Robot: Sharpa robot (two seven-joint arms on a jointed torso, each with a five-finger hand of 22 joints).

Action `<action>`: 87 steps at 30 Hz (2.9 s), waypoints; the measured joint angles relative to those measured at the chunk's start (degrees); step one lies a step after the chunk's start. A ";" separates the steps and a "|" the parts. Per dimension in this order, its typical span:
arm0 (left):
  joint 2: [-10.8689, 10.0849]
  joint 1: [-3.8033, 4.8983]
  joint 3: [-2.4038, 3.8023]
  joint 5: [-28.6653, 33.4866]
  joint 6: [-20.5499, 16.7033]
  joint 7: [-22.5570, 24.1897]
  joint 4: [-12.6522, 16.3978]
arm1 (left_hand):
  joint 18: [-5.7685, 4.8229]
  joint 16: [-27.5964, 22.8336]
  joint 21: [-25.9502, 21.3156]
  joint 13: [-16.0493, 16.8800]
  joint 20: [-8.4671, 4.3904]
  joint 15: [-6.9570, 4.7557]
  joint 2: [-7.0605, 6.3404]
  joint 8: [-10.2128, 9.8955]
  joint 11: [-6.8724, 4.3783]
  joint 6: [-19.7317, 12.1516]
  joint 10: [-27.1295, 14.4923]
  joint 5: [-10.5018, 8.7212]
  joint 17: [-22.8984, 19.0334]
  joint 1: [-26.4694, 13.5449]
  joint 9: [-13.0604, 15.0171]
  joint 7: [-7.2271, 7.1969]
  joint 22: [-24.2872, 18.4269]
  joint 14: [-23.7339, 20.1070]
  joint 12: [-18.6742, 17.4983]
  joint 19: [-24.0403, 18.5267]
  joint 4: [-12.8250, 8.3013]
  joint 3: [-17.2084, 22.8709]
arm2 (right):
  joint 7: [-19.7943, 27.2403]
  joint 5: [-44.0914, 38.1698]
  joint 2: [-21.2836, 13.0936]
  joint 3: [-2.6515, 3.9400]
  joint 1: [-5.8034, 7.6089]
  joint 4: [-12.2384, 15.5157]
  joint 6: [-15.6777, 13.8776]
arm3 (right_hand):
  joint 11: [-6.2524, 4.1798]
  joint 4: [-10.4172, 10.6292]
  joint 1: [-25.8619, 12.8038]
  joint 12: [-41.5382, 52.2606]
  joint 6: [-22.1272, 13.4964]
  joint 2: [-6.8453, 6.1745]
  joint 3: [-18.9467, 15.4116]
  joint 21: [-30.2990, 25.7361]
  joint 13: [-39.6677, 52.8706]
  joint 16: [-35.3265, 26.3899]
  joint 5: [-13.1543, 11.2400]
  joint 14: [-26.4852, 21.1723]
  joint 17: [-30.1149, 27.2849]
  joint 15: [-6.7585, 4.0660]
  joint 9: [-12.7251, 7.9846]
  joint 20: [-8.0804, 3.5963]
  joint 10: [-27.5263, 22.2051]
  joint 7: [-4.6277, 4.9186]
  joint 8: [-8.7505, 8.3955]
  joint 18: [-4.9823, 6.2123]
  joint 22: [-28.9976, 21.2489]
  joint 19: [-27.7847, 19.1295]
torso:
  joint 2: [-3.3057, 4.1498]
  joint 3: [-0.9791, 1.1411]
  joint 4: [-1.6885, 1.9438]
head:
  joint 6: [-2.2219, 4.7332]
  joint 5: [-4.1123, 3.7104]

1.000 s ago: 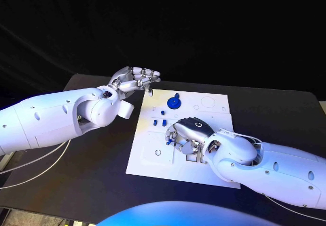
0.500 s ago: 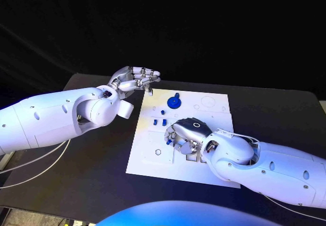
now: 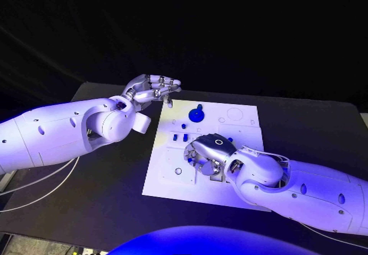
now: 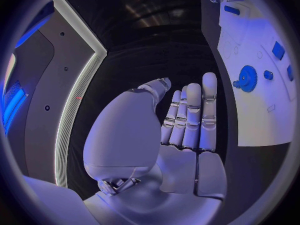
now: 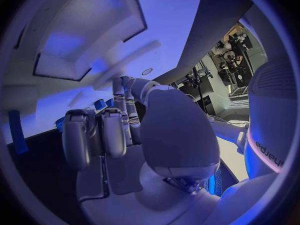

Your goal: Assemble the parts on the task board

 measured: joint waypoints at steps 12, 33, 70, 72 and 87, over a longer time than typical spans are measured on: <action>0.00 0.00 -0.01 0.00 0.08 -0.12 -0.05 | 0.01 0.00 0.00 0.00 0.00 0.00 0.00 0.00 0.00 0.00 0.00 0.00 0.00 0.00 0.00 0.00 0.00 0.00 0.00 0.00 0.00 0.00 | -0.53 -0.73 -1.85 -0.19 -0.22 1.05 -1.62 | 1.99 -0.38 -3.32 -3.87 -6.42 -2.08 0.73 -5.17 -1.84 -1.77 -0.64 0.00 -0.71 1.04 -1.96 0.73 -5.90 1.75 -4.80 0.01 -0.01 -0.10 | -0.07 0.04 0.00 | 0.29 -0.14; -0.36 -0.02 -0.20 0.00 0.52 -0.33 -0.08 | 0.00 -0.22 -0.40 0.00 0.00 0.00 0.00 0.00 0.00 -0.21 -0.42 0.00 -0.16 0.00 0.00 0.21 -0.20 0.00 0.48 0.00 -0.25 0.25 | -1.40 0.50 -15.63 1.71 6.36 6.64 -3.53 | 2.04 1.46 -6.02 -3.62 -7.28 -4.78 -5.32 -11.59 -3.57 -4.15 0.04 -0.09 -3.77 1.38 -2.18 1.66 -10.31 0.35 -6.07 0.90 0.04 -0.62 | -0.17 0.01 -0.23 | 2.04 -2.40; -0.70 -0.02 -0.25 0.00 1.38 -0.65 -0.03 | 0.00 -0.22 -0.40 0.00 0.00 0.00 0.00 0.00 0.00 -0.21 -0.41 0.00 -0.23 0.00 0.01 0.21 -0.29 0.00 0.72 0.00 -0.24 0.24 | -0.25 4.17 -13.37 1.13 6.41 1.00 5.95 | 0.23 7.71 1.45 1.50 -2.39 -0.47 -10.58 -7.30 -5.72 -2.66 0.48 -0.02 -1.90 0.38 -2.59 0.28 -4.50 -0.37 -6.86 0.92 0.01 -0.10 | -0.10 0.04 -0.16 | 2.25 -3.14; -0.70 -0.02 -0.25 0.00 1.40 -0.67 -0.03 | 0.00 -0.22 -0.40 0.00 0.00 0.00 0.00 0.00 0.00 -0.21 -0.41 0.00 -0.23 0.00 0.01 0.21 -0.29 0.00 0.72 0.00 -0.24 0.24 | -0.34 4.20 -13.31 1.13 6.39 0.92 5.83 | 0.14 7.66 1.82 1.72 -1.46 -0.06 -9.71 -6.79 -5.65 -2.43 0.48 -0.11 -1.80 0.29 -2.40 0.28 -3.94 -0.40 -6.42 0.92 0.01 -0.10 | -0.10 0.04 -0.16 | 2.22 -3.17; -0.75 -0.02 -0.25 0.00 1.51 -0.83 -0.03 | 0.00 -0.22 -0.40 0.00 0.00 0.00 0.00 0.00 0.00 -0.21 -0.41 0.00 -0.23 0.00 0.01 0.21 -0.29 0.00 0.71 0.00 -0.24 0.24 | -1.32 3.51 -14.06 1.02 6.16 2.25 1.96 | -0.74 5.22 1.51 1.94 0.89 2.66 -3.77 -5.10 -4.88 -2.00 -2.91 -0.09 -1.00 -0.52 -2.08 -0.42 -1.23 -0.86 -4.82 0.91 0.00 -0.20 | -0.10 0.04 -0.13 | 2.09 -3.35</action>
